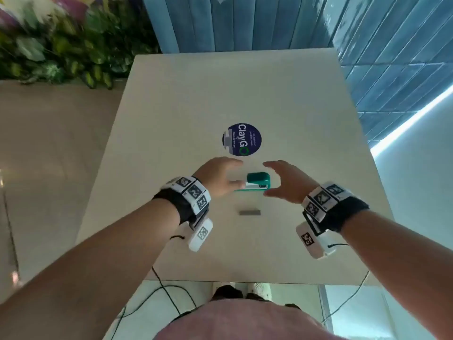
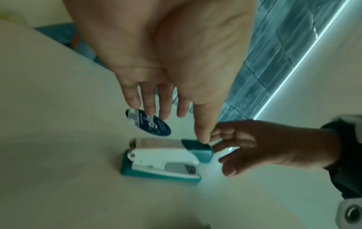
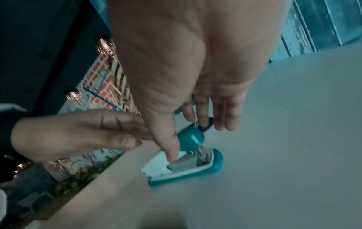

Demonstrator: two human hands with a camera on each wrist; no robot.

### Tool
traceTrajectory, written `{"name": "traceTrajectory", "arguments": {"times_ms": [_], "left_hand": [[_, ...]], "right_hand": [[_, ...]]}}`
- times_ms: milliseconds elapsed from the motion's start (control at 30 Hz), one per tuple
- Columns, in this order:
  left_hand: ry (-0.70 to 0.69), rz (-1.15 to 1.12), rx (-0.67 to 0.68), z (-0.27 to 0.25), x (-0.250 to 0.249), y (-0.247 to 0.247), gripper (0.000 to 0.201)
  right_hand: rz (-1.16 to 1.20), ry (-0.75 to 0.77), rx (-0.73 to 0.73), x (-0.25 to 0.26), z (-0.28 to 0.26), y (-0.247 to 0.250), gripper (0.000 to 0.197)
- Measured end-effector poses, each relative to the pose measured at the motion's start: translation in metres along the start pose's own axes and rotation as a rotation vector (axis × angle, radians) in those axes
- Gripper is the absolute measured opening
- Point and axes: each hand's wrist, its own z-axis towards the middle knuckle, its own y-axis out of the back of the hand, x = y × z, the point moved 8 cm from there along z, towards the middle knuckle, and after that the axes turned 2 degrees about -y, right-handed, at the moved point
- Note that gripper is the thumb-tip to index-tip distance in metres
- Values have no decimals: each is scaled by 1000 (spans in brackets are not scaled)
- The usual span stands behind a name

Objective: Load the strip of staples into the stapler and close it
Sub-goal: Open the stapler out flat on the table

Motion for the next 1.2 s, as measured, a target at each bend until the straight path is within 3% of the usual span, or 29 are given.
{"name": "traceTrajectory", "arguments": {"times_ms": [167,300,467,767,1000,1200], "left_hand": [[-38,2,43,23,-13,-37,66],[-31,-70,-19,32,-11,-53,39],[-11,-181,-103,36,-2,-58,31],[-5,-393,-235,13,11,-7,21],[167,-495,-366,-27,82,27,19],[241,-414,-300,-35,117,9,17]], "right_hand": [[15,-18,-15,-5,21,-19,76],[-22,-13,-96,-7,31,-19,46],[43,20,-71,-11,32,-20,31],[56,2,-58,-14,37,-21,34],[64,-11,-59,-15,36,-23,30],[43,-23,-52,-17,39,-26,30]]}}
